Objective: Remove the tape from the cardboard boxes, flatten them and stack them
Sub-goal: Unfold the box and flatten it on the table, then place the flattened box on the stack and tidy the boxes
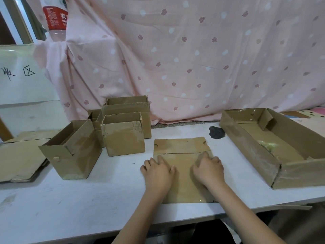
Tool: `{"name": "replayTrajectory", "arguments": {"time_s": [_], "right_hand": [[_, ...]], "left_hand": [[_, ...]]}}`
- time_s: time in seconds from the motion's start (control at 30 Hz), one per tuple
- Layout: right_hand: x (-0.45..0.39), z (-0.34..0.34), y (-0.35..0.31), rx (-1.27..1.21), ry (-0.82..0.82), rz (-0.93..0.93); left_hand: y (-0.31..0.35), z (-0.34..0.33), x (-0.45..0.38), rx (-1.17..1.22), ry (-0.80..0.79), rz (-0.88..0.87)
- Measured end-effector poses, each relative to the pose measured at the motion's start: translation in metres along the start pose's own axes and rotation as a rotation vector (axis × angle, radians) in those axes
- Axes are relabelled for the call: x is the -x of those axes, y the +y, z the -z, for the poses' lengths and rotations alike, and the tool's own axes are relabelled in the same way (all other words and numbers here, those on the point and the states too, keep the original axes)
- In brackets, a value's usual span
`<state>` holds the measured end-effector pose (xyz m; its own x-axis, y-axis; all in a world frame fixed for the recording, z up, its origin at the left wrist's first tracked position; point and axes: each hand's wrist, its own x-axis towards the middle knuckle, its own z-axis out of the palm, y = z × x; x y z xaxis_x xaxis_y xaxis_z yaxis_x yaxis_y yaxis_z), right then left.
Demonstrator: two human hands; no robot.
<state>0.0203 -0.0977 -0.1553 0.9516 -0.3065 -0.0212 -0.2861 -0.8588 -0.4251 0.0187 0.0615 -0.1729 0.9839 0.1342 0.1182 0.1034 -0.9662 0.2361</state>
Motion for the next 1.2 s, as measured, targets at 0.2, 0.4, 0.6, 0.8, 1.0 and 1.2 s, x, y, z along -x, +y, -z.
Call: {"name": "replayTrajectory", "arguments": {"time_s": [0.2,0.4,0.6,0.8,1.0,1.2], "right_hand": [[-0.012,0.048,0.017,-0.411,-0.091,-0.215],[0.008,0.070,0.027,-0.786,0.082,-0.087],[0.035,0.091,-0.031,-1.057,0.269,0.183],[0.067,0.100,-0.147,-1.063,0.210,0.443],[0.101,0.082,-0.276,-0.845,-0.003,0.717],[0.132,0.019,-0.395,-0.831,-0.040,0.695]], "left_hand": [[-0.015,0.031,-0.010,0.655,-0.094,0.044],[-0.031,0.062,0.006,1.119,-0.005,-0.038],[-0.068,0.128,0.018,1.346,0.187,-0.104],[-0.151,0.198,0.022,1.072,0.376,-0.101],[-0.260,0.268,0.028,0.887,0.585,0.118],[-0.367,0.304,0.027,0.803,0.642,0.280]]}}
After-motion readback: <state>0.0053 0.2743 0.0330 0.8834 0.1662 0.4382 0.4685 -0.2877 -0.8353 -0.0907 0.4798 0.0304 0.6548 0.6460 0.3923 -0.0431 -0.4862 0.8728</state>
